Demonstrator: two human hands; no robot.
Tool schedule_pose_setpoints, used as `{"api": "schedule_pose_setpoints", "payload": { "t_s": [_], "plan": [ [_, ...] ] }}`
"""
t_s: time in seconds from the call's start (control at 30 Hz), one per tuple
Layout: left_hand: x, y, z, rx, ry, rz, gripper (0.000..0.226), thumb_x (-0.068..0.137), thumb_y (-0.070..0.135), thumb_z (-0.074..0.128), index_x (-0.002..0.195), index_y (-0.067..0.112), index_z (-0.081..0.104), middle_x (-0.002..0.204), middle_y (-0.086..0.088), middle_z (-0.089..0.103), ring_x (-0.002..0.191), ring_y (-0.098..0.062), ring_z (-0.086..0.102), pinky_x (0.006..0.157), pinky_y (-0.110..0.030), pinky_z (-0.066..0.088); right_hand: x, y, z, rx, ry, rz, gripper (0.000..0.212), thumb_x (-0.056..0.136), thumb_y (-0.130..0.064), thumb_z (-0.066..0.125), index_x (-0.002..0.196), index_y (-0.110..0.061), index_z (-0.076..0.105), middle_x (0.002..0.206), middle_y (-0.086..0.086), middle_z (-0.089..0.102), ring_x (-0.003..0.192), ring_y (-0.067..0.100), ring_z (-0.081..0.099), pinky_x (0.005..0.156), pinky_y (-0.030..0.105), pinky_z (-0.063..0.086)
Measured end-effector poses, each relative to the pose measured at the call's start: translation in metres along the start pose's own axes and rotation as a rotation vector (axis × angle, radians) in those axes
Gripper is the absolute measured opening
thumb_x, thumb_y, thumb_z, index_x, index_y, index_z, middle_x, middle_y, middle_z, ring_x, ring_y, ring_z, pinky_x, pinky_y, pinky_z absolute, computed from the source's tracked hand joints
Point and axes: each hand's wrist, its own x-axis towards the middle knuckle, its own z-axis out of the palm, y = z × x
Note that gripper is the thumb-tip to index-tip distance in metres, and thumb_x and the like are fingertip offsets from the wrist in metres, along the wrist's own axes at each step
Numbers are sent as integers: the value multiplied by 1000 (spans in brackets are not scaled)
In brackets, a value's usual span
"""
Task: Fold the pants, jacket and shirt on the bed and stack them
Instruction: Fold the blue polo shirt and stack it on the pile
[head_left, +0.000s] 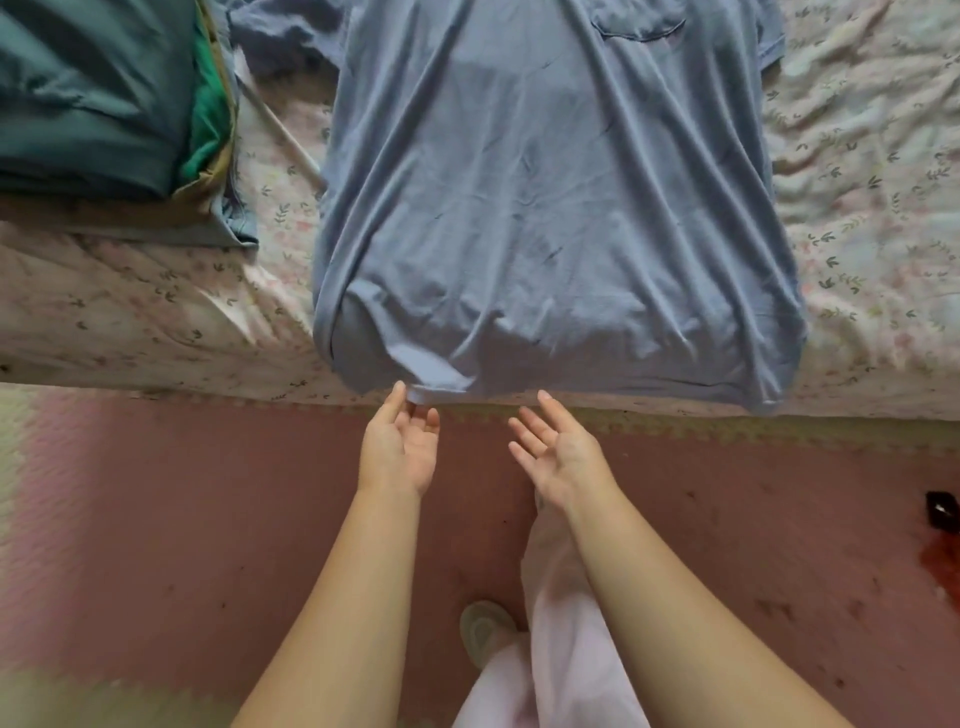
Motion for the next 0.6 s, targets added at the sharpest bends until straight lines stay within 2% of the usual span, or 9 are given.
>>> {"api": "schedule_pose_setpoints", "payload": {
  "t_s": [0.07,0.13,0.17,0.23,0.33,0.4,0.47,0.53,0.6],
  "plan": [
    [-2,-3,-5,16,-4,9,10,92,11,49,92,17,56,90,3,62,74,-6,57,63,-18,39,3,5,16,3,-39,20,8,91,-20,54,97,-17,58,133,13,51,123,27,48,103,40,32],
    [-5,-5,-11,36,-22,27,15,91,8,50,101,18,55,90,3,62,71,-4,61,61,-17,43,8,8,27,33,-42,26,4,90,-21,55,91,-19,58,135,12,51,124,24,48,108,42,26],
    [-5,-5,-13,28,-31,42,22,91,7,49,109,19,52,90,3,63,72,-5,61,60,-18,44,10,8,31,48,-33,20,6,90,-20,55,95,-18,58,136,12,50,125,24,47,110,44,23],
    [-5,-3,-16,-8,-44,58,38,91,6,49,126,20,45,93,1,63,77,-9,60,64,-20,45,13,9,38,75,-14,24,29,88,-18,58,117,-12,53,138,14,46,128,26,44,112,48,18],
    [-3,0,-16,-26,-38,58,43,91,5,48,133,16,41,97,-1,61,82,-12,59,69,-24,45,18,11,48,134,4,31,55,88,-12,59,138,-10,36,144,16,38,134,29,36,111,51,19],
    [0,1,-16,-25,-27,59,44,92,4,48,133,16,41,97,-2,61,83,-13,59,69,-24,44,20,11,52,184,9,10,52,88,-4,55,137,-4,37,140,16,43,126,27,44,100,45,39],
    [3,2,-17,-46,-16,59,45,92,6,47,135,18,38,100,-1,60,86,-13,58,70,-24,42,17,9,52,237,-2,-23,43,88,5,52,130,2,44,116,17,58,97,25,60,71,37,56],
    [7,3,-16,-89,7,65,48,92,6,46,137,20,35,100,0,59,85,-11,57,66,-22,39,10,8,51,270,-24,-66,36,86,9,51,121,1,47,98,16,60,81,24,63,53,31,57],
    [11,6,-14,-108,60,88,50,92,3,46,137,20,34,91,2,57,70,-5,55,54,-17,34,-1,9,47,259,-41,-112,29,86,10,50,110,-5,47,92,15,59,69,20,66,48,26,54]
  ]
}}
